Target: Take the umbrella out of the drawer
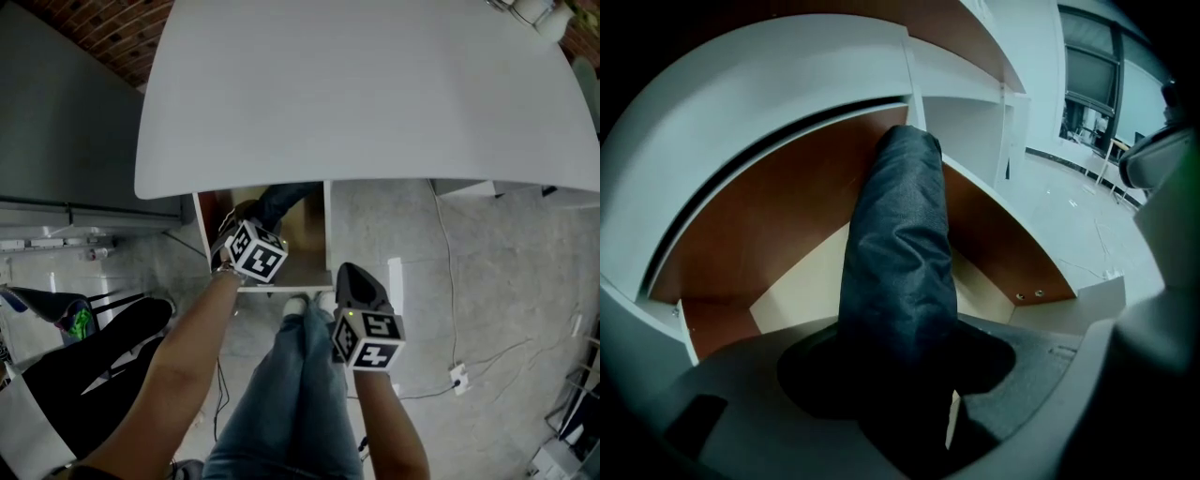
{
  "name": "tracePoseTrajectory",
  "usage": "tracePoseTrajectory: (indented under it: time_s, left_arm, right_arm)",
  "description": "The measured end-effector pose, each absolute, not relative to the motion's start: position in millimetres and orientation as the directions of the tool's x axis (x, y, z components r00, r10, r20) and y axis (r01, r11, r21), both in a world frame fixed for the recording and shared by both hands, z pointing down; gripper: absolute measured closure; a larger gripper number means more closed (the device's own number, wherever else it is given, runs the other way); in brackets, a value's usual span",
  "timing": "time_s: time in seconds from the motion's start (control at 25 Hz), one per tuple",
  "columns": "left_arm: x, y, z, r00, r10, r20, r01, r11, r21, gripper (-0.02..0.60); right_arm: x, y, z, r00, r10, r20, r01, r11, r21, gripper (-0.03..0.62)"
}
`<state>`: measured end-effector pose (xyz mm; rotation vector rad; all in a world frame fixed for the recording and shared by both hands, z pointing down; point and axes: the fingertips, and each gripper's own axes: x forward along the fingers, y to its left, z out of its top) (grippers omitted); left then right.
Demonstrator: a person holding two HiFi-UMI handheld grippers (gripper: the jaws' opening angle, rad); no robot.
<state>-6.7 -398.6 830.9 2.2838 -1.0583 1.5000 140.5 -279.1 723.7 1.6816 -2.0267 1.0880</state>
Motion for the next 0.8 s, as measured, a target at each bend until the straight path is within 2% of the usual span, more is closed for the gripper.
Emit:
tracePoseTrajectory:
  time_s: [0.8]
  left_arm:
    - [-4.9,-362.2,751.0,0.244,-0.415,0.877,-0.676,-0.721,-0.153,0.344]
  right_arm:
    - [148.7,-287.0,623.5,-0.287,-0.743,0.605,-0.951,0.144,-0.273,0.602]
